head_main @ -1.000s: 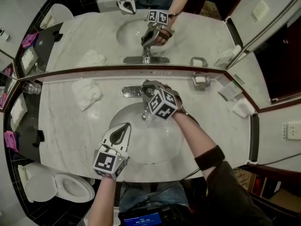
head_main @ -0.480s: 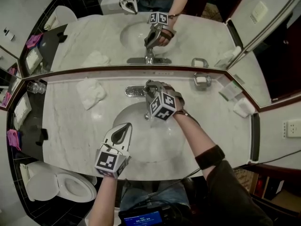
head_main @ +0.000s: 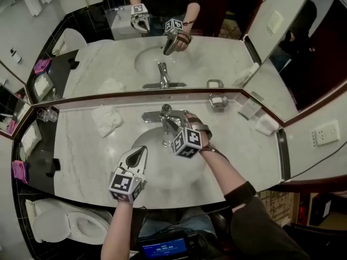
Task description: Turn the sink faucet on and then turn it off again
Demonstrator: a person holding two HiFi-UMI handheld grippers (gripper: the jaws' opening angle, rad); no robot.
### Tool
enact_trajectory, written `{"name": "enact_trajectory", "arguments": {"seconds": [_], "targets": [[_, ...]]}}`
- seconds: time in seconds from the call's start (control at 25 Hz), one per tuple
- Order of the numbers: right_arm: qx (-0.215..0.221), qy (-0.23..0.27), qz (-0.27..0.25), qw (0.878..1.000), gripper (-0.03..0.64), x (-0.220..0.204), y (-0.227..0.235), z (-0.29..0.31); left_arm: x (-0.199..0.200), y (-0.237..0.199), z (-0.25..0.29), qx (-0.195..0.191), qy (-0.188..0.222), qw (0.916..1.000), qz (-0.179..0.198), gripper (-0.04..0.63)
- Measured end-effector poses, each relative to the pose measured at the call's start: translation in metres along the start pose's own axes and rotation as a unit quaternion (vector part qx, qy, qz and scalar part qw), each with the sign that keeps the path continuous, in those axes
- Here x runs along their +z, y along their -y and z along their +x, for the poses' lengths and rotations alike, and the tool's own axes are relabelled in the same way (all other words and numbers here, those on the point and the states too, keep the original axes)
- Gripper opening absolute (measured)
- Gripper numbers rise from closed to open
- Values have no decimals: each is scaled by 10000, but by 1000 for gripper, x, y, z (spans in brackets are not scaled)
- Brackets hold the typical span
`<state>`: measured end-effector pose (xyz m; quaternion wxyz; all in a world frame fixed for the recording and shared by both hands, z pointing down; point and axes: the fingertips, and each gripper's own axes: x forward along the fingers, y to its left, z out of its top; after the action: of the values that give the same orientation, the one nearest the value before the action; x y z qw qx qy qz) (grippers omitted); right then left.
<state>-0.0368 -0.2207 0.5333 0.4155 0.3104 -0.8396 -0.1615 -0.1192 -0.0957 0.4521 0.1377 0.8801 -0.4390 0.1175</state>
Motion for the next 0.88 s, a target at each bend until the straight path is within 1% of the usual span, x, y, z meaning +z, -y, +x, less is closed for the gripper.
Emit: {"name": "enact_trajectory", "arguments": {"seconds": [0.08,0.2,0.24,0.32,0.4,0.56,0.64,0.76,0.84,0.88], "targets": [[-96,18,-18,10000,103,3,0,-24,1,-1,-6,-12,23,10000,53,0],[-289,5,-6,9996,34,7,2,-60,5,-3,-14,-14,76,10000,46,0],[-352,1,7,9994,23,8,2,-72,6,0,-16,-73,73,9999,33,0],[-451,-14,46,9990,23,8,-2,-95,8,7,-20,-203,50,9998,1,0],[-527,-38,108,9985,21,5,-9,-115,12,11,-22,-231,81,9997,32,0],[-692,-109,357,9969,21,-8,-22,-148,17,22,-22,-446,23,9990,20,0],[-761,-141,608,9951,21,-15,-29,-163,18,25,-23,-456,40,9989,71,0],[-851,-154,1164,9894,21,-24,-41,-185,16,23,-25,-419,81,9989,205,0],[-923,-84,1626,9823,21,-33,-49,-195,18,29,-27,-468,59,9986,217,0],[-955,-17,1917,9768,21,-36,-51,-199,19,32,-29,-493,53,9985,215,0]]}}
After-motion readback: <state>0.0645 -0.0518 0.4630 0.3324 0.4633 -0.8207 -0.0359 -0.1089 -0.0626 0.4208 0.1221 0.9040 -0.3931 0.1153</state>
